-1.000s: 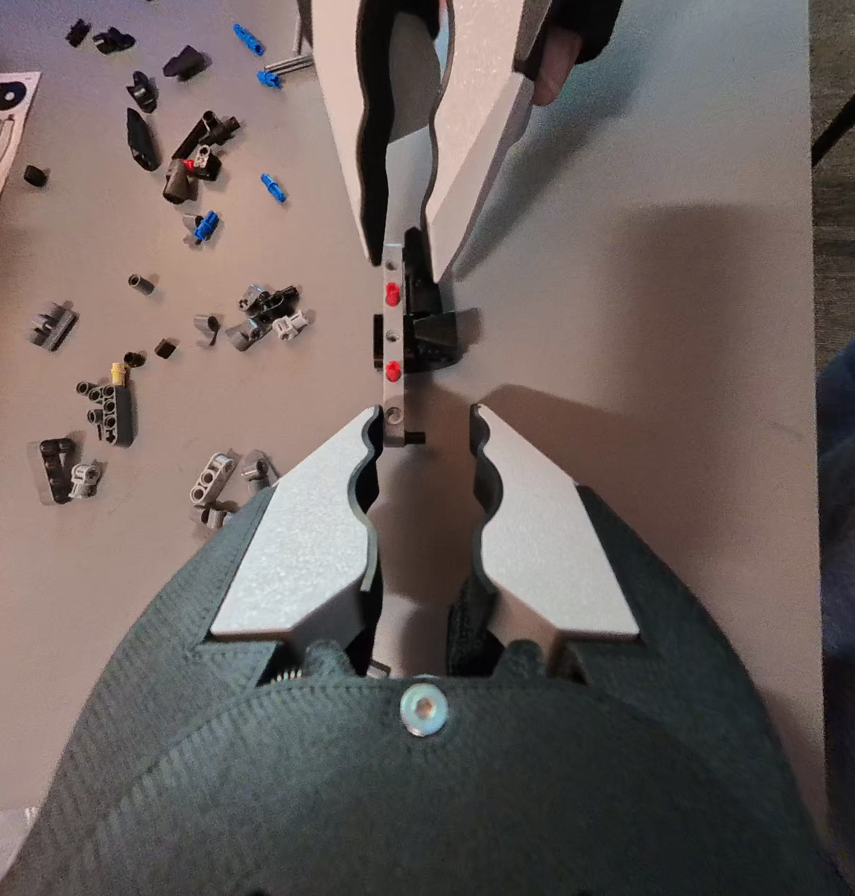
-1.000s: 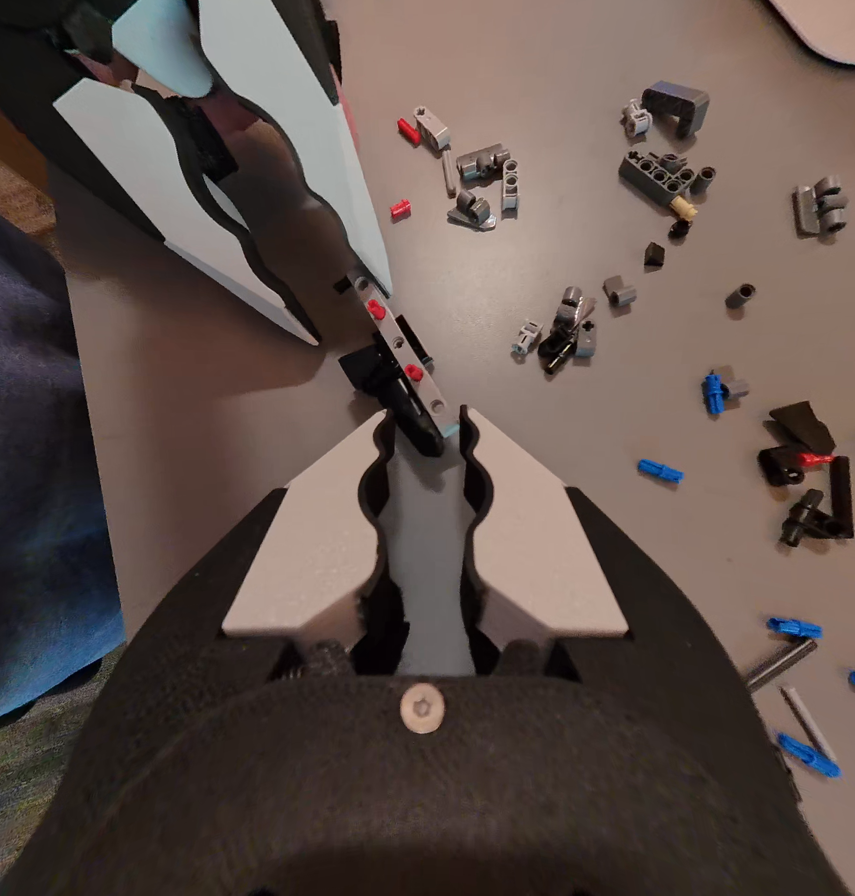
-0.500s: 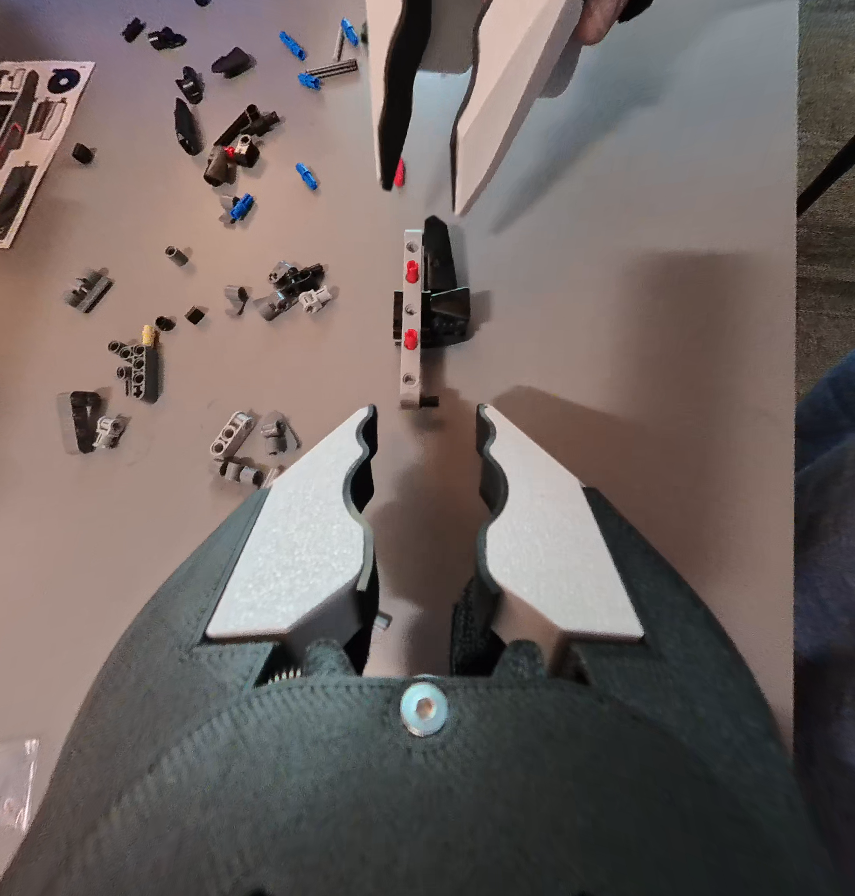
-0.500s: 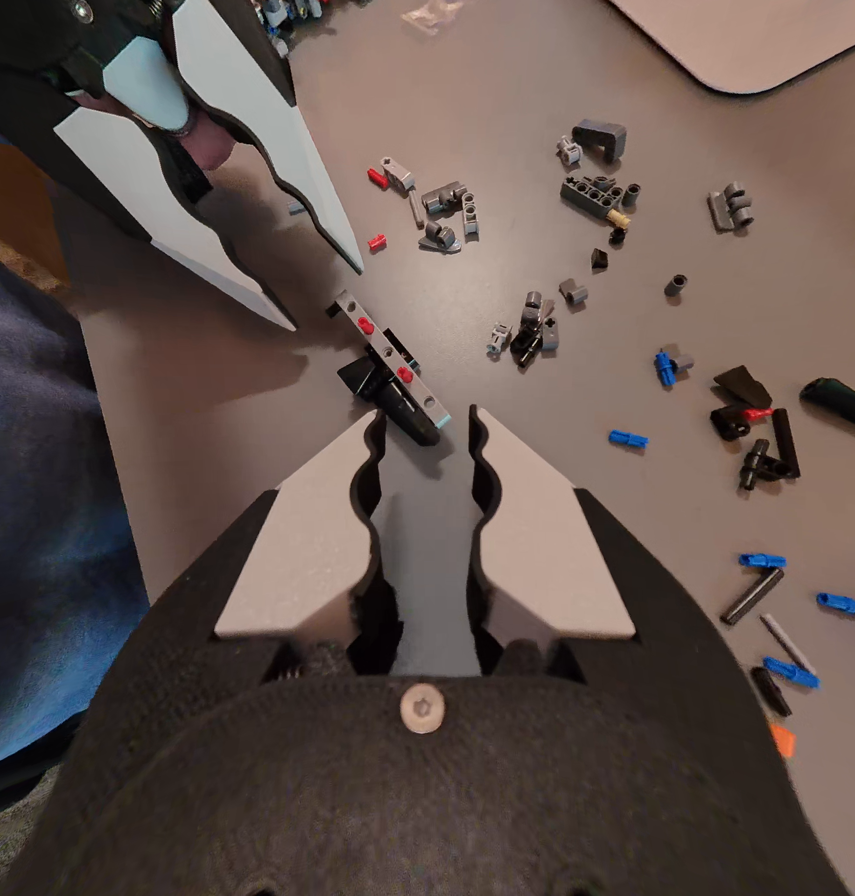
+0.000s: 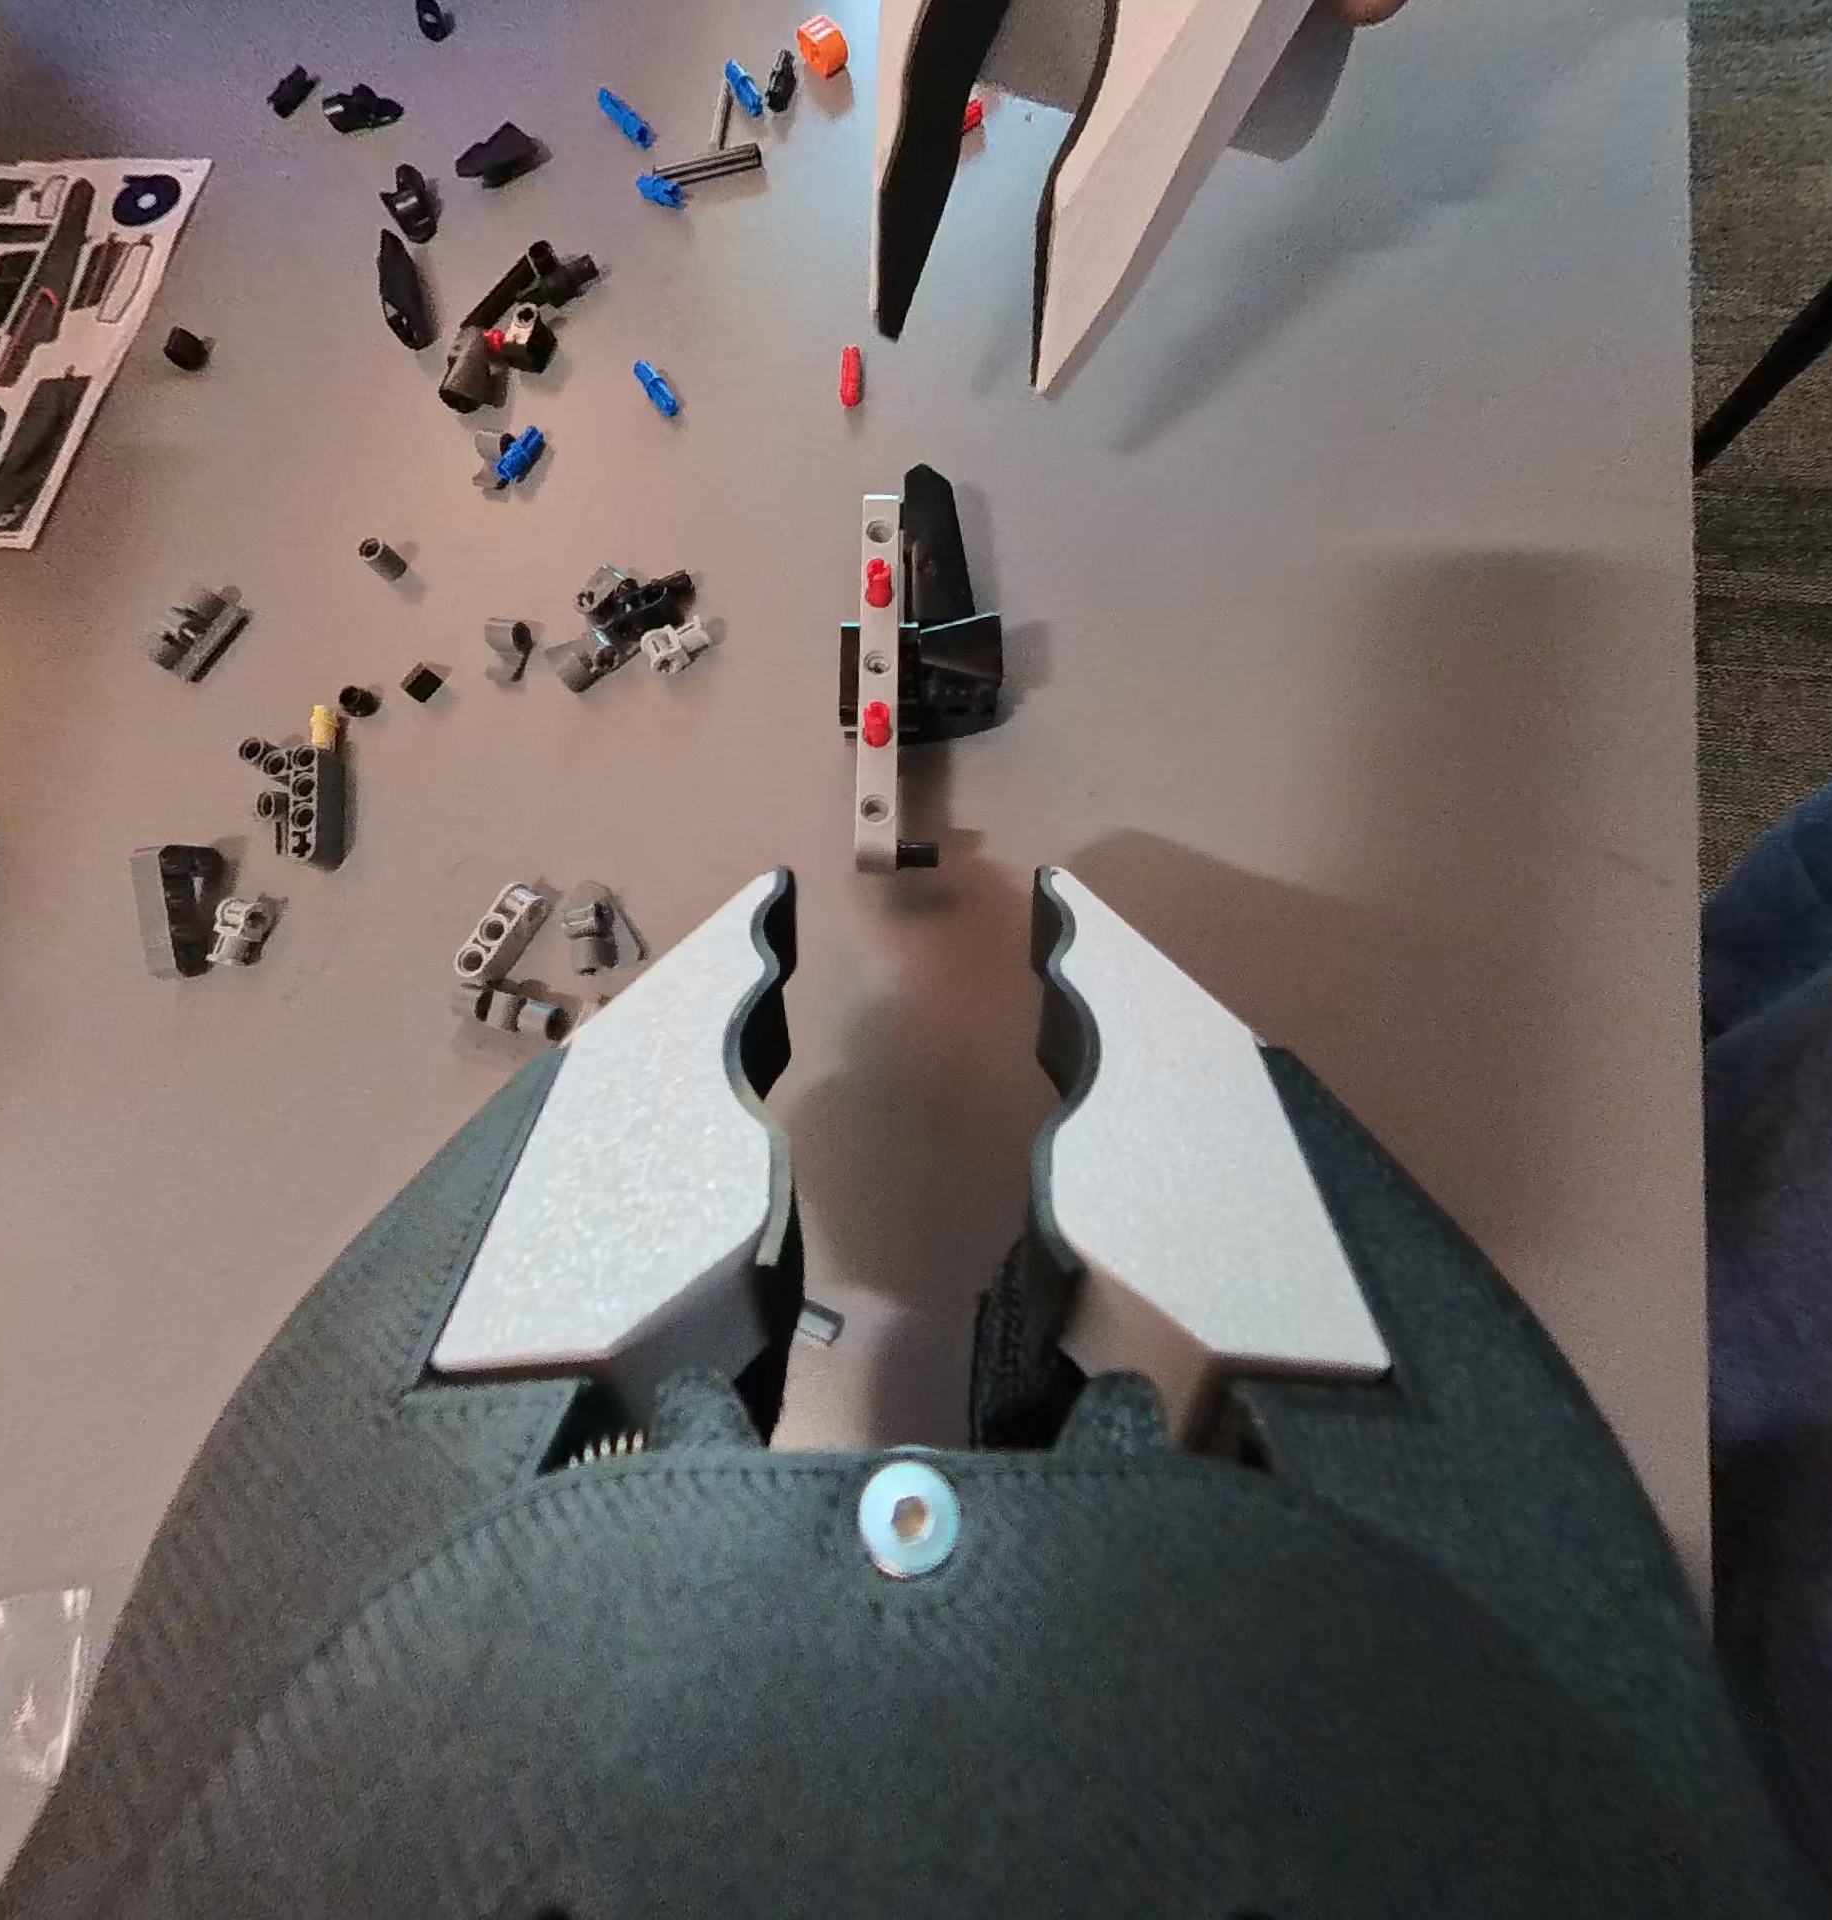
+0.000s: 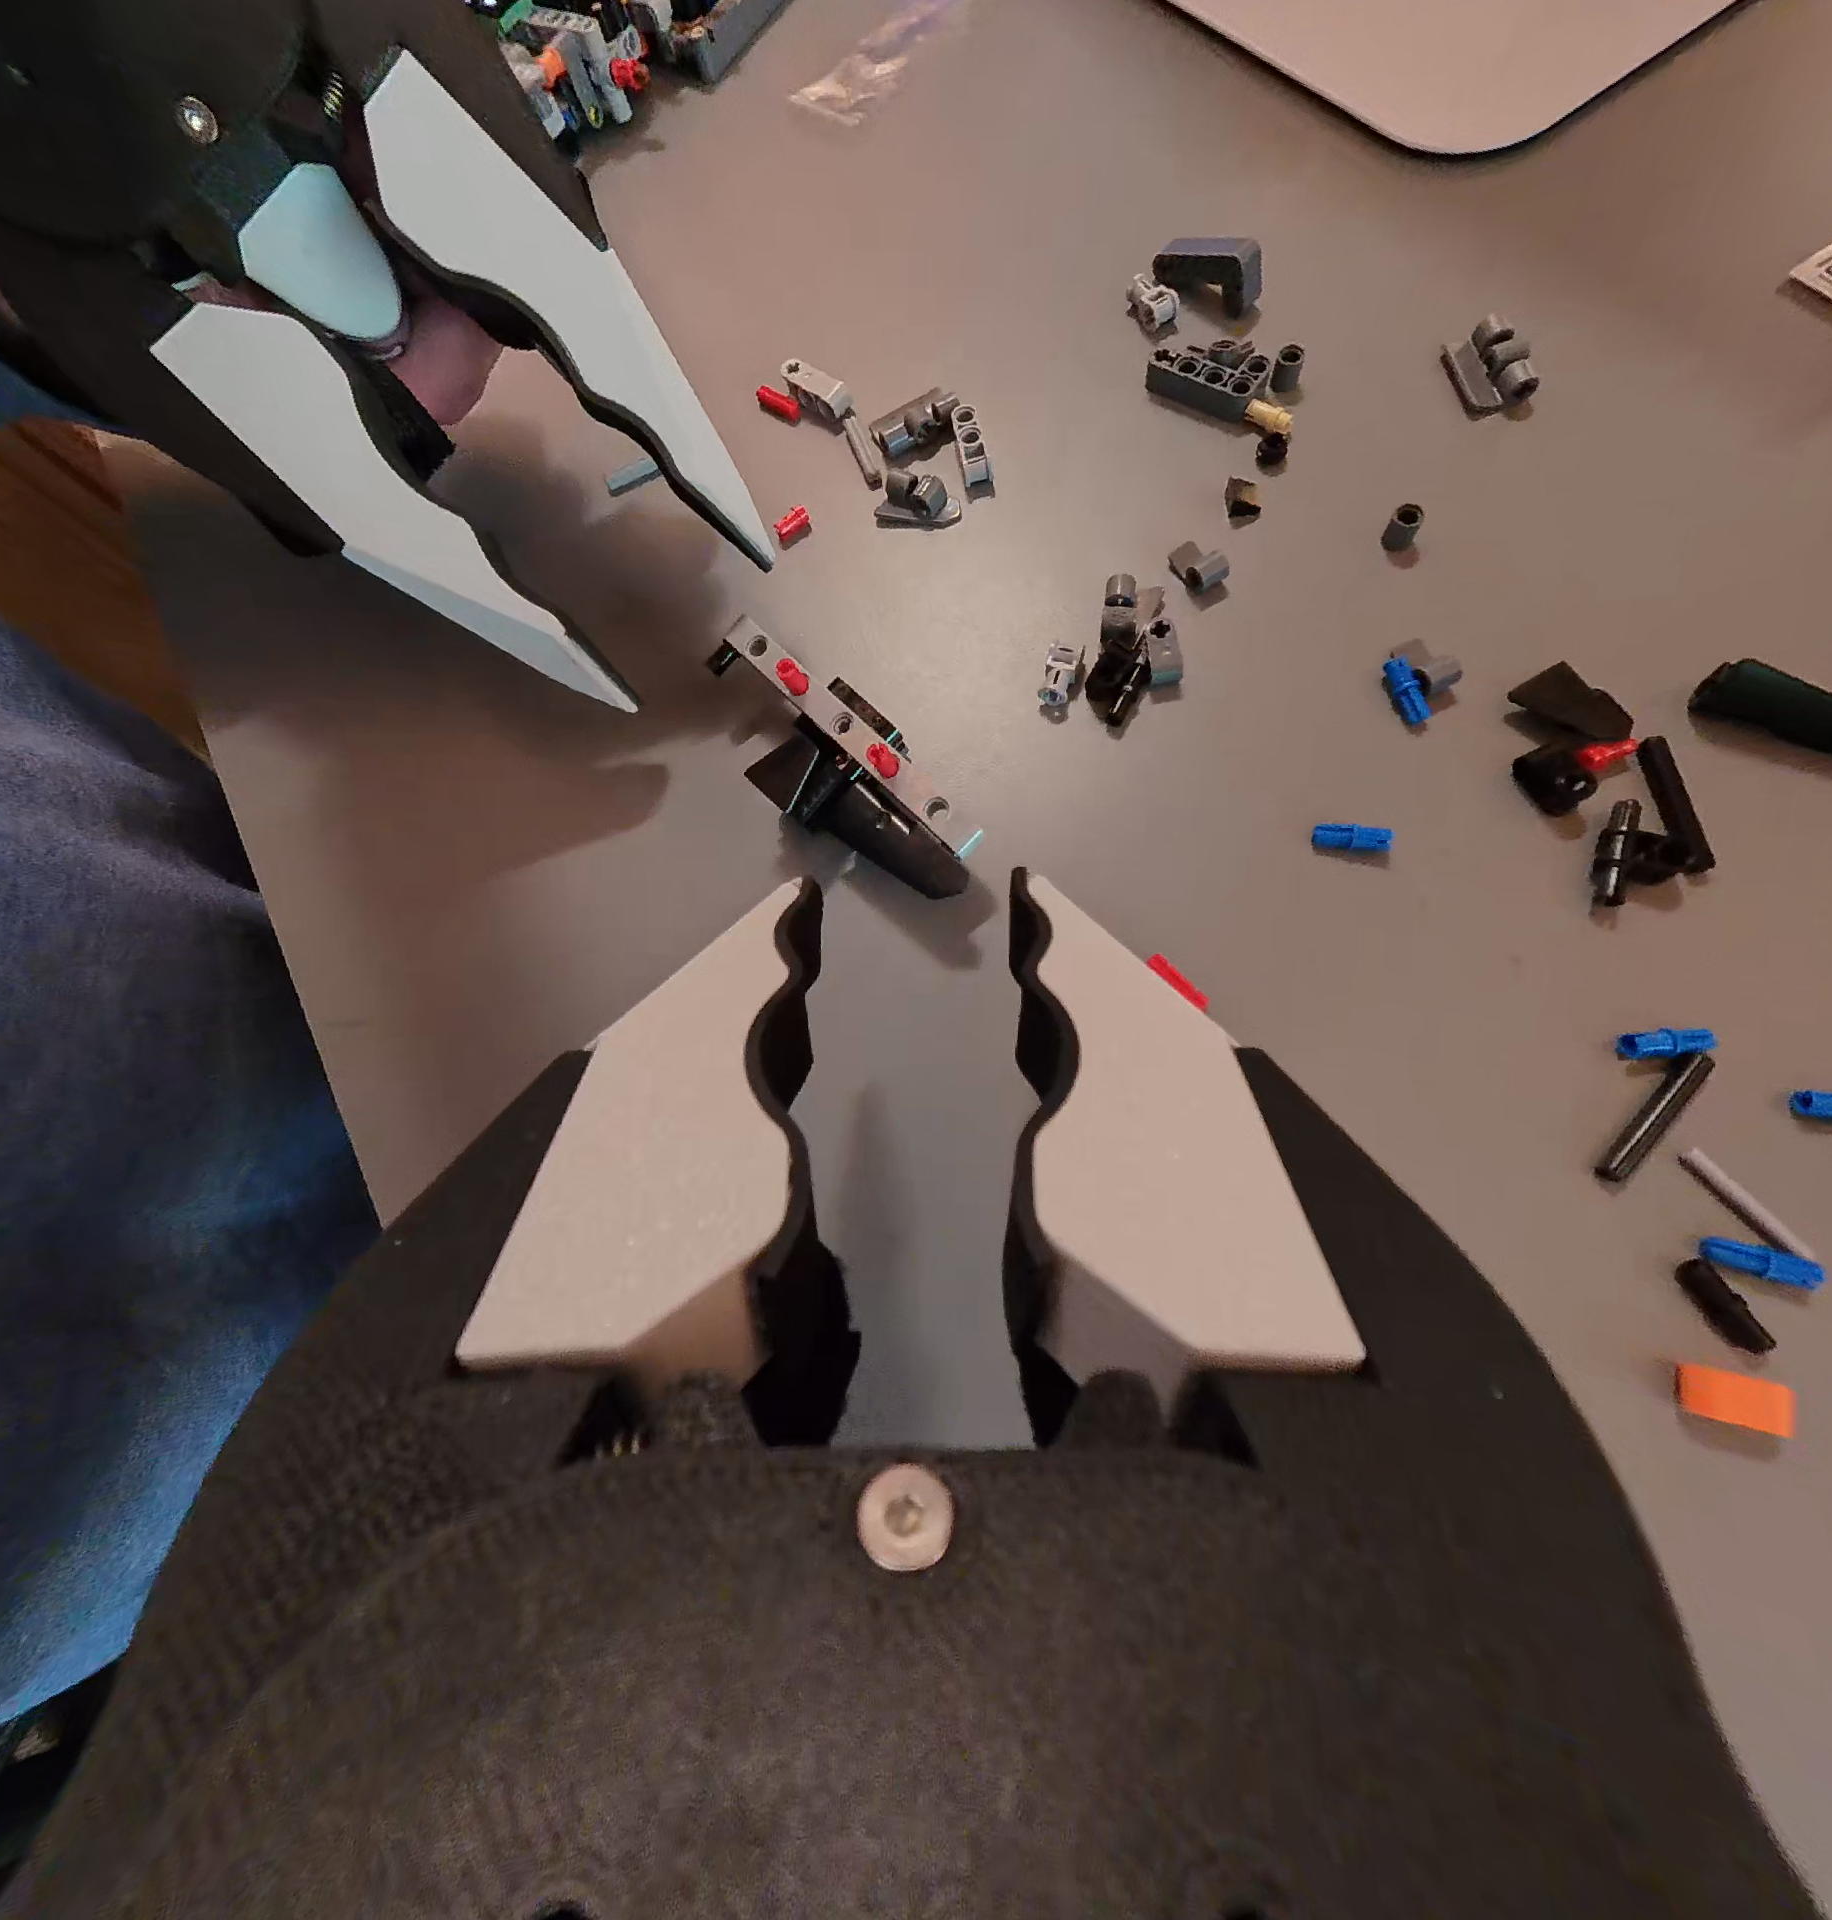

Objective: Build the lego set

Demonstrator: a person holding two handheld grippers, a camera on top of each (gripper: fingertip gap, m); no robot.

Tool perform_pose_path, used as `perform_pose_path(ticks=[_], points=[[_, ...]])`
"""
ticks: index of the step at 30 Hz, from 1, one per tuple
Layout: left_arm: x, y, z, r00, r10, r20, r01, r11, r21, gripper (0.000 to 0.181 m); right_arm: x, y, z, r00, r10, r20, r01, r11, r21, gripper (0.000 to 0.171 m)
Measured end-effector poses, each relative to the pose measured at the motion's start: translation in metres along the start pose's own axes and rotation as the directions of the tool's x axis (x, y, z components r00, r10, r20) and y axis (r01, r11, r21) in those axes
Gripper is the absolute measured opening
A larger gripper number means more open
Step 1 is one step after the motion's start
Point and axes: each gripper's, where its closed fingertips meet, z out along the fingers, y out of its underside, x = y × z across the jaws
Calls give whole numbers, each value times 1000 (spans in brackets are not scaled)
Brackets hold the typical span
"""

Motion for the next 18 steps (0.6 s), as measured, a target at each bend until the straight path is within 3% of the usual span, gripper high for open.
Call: perform_pose_path(ticks=[18], points=[[-8, 8, -10, 1000, -16, 17, 15, 1000, 3, 48, 0, 7, -3, 997, 53, -49, -53, 999, -1, 40]])
